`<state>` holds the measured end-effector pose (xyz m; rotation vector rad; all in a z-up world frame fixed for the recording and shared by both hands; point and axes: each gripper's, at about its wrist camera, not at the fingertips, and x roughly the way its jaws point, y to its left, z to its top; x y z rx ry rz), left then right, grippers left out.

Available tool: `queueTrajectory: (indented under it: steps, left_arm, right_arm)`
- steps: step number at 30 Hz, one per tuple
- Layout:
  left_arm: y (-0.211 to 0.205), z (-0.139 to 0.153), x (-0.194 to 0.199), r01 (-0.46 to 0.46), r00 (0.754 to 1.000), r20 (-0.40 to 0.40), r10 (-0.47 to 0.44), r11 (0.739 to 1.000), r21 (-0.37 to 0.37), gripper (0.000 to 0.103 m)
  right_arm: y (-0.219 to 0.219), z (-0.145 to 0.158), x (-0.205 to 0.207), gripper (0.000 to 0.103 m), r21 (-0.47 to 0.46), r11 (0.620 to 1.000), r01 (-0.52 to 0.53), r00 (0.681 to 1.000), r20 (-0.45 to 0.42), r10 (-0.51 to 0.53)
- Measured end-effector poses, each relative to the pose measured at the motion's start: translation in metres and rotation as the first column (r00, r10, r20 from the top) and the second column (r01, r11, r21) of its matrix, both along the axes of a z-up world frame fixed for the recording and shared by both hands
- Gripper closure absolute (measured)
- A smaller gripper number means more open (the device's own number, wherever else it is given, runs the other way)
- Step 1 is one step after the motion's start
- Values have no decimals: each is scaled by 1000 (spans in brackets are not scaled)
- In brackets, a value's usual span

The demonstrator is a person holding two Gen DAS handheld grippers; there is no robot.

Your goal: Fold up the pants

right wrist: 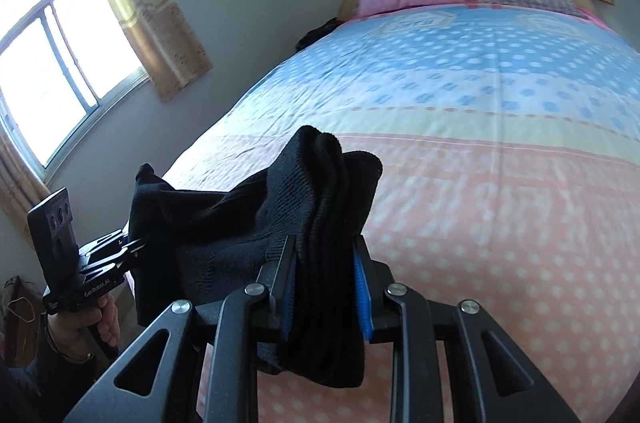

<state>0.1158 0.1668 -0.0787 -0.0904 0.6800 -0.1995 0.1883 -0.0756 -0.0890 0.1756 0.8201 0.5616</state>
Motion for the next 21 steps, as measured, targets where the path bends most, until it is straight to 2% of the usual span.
queueTrajectory:
  steps: [10,21]
  left_arm:
    - [37,-13,-12,-103,995,-16,102,995,-9,79]
    - [67,-26,-18,-138,990,-45,136,990,-36,79]
  right_arm:
    - [56,-18,34,77,-12,999,-46,999,-28,45]
    - [84,-34,55,77,-25,998,-62,996,-66,61]
